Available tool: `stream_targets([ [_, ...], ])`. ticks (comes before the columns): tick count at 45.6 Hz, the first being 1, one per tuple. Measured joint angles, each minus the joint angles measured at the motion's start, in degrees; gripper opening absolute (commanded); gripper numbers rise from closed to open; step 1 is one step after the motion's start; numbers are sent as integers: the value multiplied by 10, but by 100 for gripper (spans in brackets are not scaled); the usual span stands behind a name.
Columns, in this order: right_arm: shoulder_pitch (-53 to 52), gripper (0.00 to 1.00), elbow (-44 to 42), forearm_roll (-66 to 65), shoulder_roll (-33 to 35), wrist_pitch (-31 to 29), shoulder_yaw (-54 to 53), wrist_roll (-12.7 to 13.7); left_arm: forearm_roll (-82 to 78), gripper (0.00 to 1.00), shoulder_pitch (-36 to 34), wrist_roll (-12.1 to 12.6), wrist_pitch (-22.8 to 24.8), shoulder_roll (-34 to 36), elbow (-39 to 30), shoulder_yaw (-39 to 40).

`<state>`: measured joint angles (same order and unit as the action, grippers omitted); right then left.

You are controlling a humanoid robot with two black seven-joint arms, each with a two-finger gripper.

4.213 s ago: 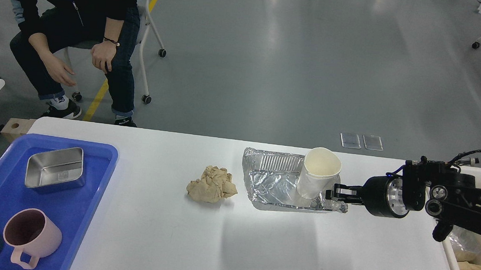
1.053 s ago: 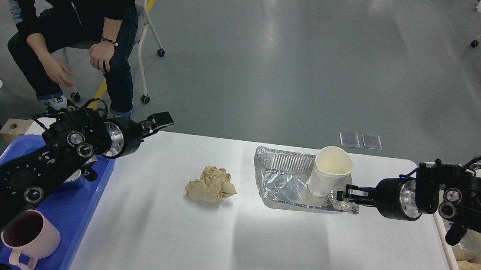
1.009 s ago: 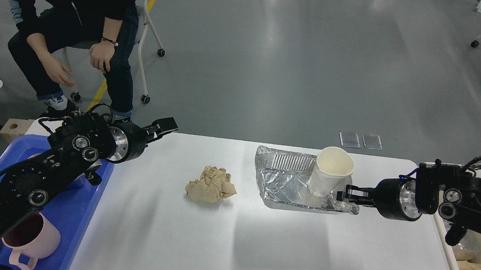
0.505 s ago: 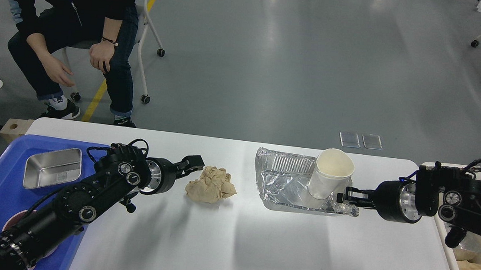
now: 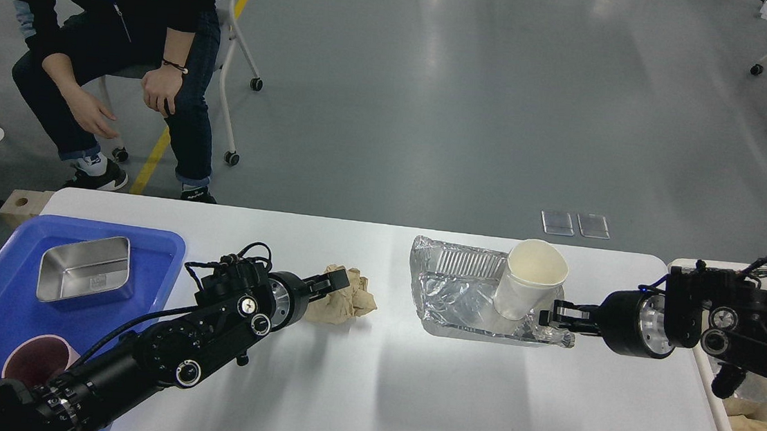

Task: Tidy desktop
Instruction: 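Reach the left gripper toward the crumpled beige lump, then grasp the beige lump with the left gripper and lift it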

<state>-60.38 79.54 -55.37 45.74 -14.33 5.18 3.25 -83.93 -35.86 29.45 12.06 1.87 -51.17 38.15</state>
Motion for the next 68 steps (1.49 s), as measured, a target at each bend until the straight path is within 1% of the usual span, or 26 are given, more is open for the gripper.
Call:
stream_targets([
  [3,0,0,0,0,0,0,0,0,0,74,0,0,0,0,0,-4],
  [8,0,0,0,0,-1,0,0,0,-2,70,0,0,0,0,0,-8],
  [13,0,0,1,0,-3,0,0,-1,-4,62,2,0,0,1,1,-10],
  [16,0,0,3,0,-5,-1,0,-1,-5,61,2,0,0,1,1,-11],
  [23,-3,0,8,0,-7,-2,0,-1,-6,53,4,0,0,0,1,-18],
  [26,-3,0,8,0,-7,-2,0,-1,-7,54,5,0,-1,-2,2,-19],
  [29,-3,0,9,0,-7,-2,0,-1,-7,57,6,0,-1,-9,9,-20],
  [34,-2,0,9,0,-7,-2,0,-1,-6,65,7,0,-6,-20,27,-23],
  [38,-2,0,9,0,-7,-2,0,-1,-3,65,7,0,-20,-31,44,-23],
  [40,-2,0,9,0,-7,-2,0,-1,-2,62,7,0,-29,-35,54,-23],
  [42,-2,0,9,0,-7,-2,0,-1,-2,55,7,0,-36,-38,65,-24],
  [44,-1,0,9,0,-7,-2,0,-1,-3,45,7,0,-40,-40,72,-26],
  [46,-1,0,9,0,-7,-2,0,-1,-4,30,7,0,-41,-40,75,-34],
  [47,-1,0,9,0,-7,-2,0,-1,-5,24,6,0,-42,-40,76,-39],
  [48,-1,0,9,0,-8,-2,0,-1,-5,21,6,0,-42,-40,77,-45],
  [53,1,0,9,0,-8,-2,0,-1,-6,20,2,7,-45,-39,78,-72],
  [56,1,0,9,0,-8,-2,0,-1,-6,18,2,8,-48,-39,78,-80],
  [59,1,0,9,0,-8,-2,0,-1,-5,18,1,8,-51,-40,77,-83],
  [68,1,0,9,0,-8,-2,0,-1,-4,16,-4,9,-84,-40,73,-84],
])
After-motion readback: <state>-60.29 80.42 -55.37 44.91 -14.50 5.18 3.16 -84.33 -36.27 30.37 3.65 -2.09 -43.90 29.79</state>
